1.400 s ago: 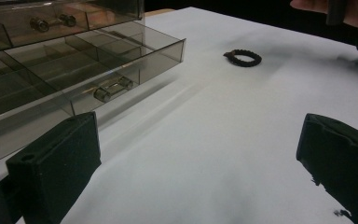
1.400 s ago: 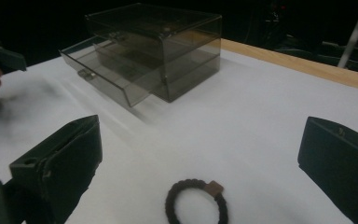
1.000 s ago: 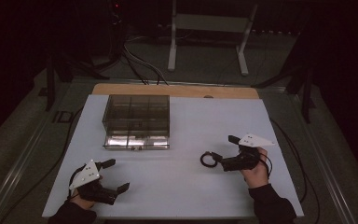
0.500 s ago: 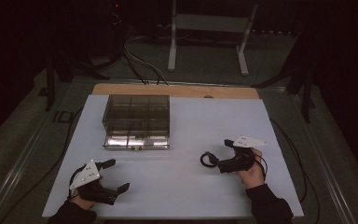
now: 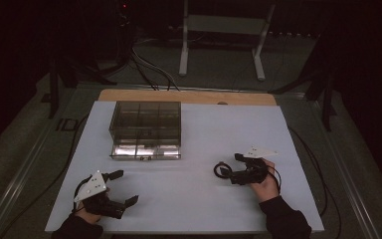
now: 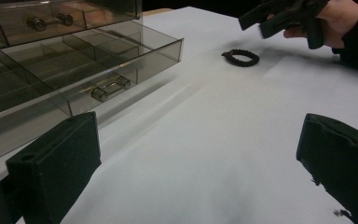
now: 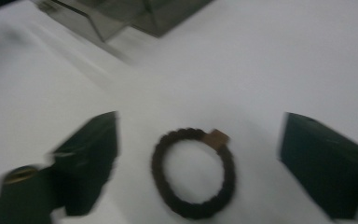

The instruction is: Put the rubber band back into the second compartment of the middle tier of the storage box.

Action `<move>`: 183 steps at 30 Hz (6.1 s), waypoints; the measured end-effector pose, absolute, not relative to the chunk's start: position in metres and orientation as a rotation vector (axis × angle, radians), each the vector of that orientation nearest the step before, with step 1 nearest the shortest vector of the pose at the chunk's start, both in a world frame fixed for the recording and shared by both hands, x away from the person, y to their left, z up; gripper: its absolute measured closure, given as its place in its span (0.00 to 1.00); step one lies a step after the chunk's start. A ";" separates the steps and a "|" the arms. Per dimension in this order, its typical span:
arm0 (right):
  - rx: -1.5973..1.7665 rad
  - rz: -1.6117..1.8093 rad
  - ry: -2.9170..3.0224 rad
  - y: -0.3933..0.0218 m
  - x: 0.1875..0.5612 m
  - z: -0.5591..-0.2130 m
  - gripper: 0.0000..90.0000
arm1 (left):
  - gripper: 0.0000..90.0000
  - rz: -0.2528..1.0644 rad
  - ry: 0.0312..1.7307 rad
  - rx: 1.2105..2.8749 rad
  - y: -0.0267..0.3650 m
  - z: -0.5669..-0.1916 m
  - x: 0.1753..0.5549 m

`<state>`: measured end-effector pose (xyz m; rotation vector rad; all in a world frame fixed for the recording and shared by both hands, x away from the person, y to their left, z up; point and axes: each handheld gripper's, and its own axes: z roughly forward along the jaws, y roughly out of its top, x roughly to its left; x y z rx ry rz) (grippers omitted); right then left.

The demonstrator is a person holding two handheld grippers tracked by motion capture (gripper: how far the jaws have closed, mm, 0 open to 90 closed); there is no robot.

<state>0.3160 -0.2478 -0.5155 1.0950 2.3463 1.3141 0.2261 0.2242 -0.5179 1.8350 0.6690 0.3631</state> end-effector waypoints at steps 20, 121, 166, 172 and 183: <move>1.192 1.144 2.323 -0.242 0.320 -0.526 0.42 | 0.00 0.357 0.676 1.833 0.225 -0.518 0.226; 1.094 1.100 2.329 -0.200 0.324 -0.473 0.96 | 0.00 0.366 0.680 1.830 0.226 -0.517 0.225; 0.878 1.206 2.404 -0.110 0.347 -0.427 0.96 | 0.00 0.362 0.673 1.825 0.226 -0.516 0.224; 0.869 1.206 2.419 -0.098 0.349 -0.427 0.96 | 0.00 0.362 0.673 1.822 0.226 -0.516 0.224; 0.853 1.231 2.438 -0.078 0.352 -0.425 0.96 | 0.00 0.361 0.672 1.818 0.226 -0.516 0.223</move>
